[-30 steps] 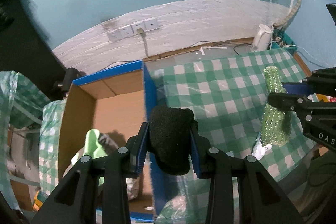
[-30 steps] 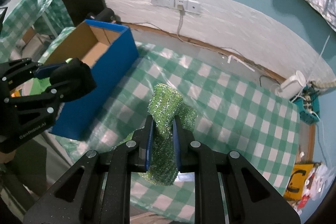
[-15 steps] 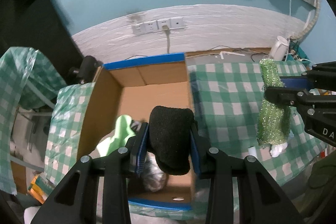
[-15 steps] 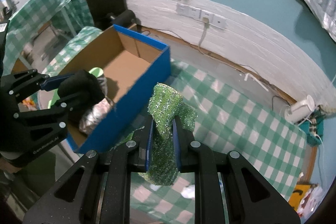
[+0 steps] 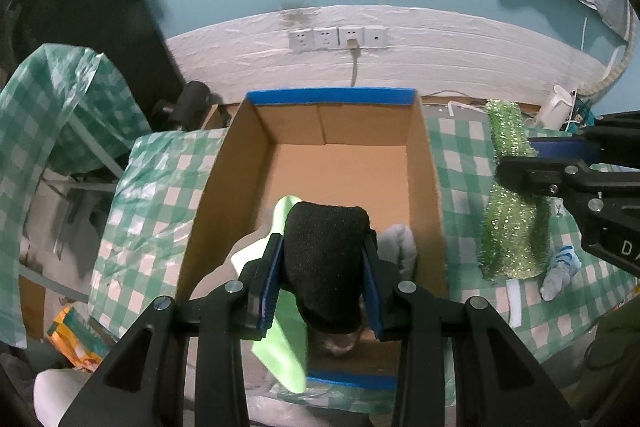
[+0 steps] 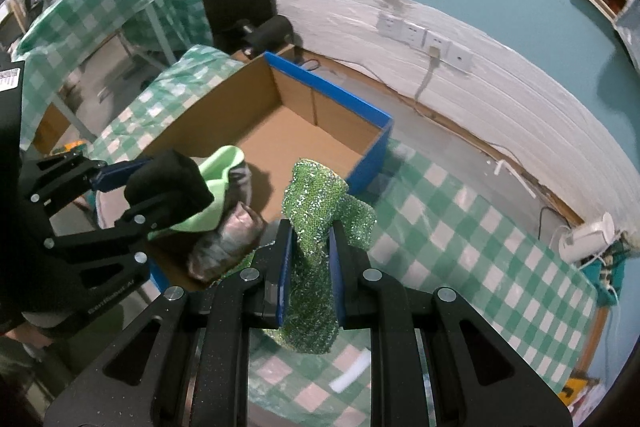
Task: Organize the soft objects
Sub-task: 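Carry the black sponge and green scrubber over the cardboard box with both grippers, then open both grippers to drop the black sponge and green scrubber into the box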
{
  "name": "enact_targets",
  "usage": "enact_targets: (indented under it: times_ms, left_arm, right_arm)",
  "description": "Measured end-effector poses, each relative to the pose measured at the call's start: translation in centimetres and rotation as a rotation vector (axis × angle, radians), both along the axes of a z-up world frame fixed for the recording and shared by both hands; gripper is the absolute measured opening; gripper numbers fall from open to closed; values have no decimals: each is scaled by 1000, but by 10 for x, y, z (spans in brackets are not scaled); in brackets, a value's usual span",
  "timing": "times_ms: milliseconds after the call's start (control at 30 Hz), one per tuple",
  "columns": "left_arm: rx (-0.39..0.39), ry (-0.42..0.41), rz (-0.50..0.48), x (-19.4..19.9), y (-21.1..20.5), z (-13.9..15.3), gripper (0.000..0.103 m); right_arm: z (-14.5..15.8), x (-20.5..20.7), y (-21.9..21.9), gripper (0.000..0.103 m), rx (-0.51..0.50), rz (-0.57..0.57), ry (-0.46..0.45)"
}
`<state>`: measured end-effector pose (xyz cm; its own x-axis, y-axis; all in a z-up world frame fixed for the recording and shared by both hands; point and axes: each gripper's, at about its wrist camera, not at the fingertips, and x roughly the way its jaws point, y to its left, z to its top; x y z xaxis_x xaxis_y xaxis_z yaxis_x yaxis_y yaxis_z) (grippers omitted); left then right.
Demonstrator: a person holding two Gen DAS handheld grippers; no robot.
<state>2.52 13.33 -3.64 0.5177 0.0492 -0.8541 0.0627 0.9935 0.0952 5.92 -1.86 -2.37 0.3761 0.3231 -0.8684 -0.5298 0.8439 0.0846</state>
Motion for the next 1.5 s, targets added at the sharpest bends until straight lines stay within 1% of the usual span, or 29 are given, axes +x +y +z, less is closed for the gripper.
enact_targets:
  times_ms: [233,500,633,667,733,767,800,867,933,1167,1500]
  left_arm:
    - [-3,21,44,0,24,-10,36]
    - [0,44,78,-1,42,-20,37]
    - [-17,55,93,-1,49,-23,41]
    - [-17,52,99,-1,51,-24,44]
    - [-12,49,105,-1,53,-25,46]
    - [-9,53,108,0,54,-25,50]
    - [-8,54,113,0,55,-26,53]
    - [-3,43,124,-1,56,-25,65]
    - [4,29,127,-1,56,-22,67]
    - [-7,7,90,-4,45,-15,69]
    - [1,-6,43,-6,25,-11,70]
  right_arm:
    - [-7,5,32,16,-6,39,14]
    - [-18,10,64,16,-6,79,35]
    - [-24,10,75,16,-6,99,48]
    - [-25,11,77,17,-4,99,50]
    - [-28,12,80,32,6,101,59]
    - [-28,12,81,44,2,102,61]
    - [-28,12,82,51,-6,99,57]
    - [-27,10,84,56,-15,96,26]
    - [-25,10,84,57,-14,94,12]
    - [-22,10,70,58,-12,62,11]
    - [-23,9,37,60,-18,7,25]
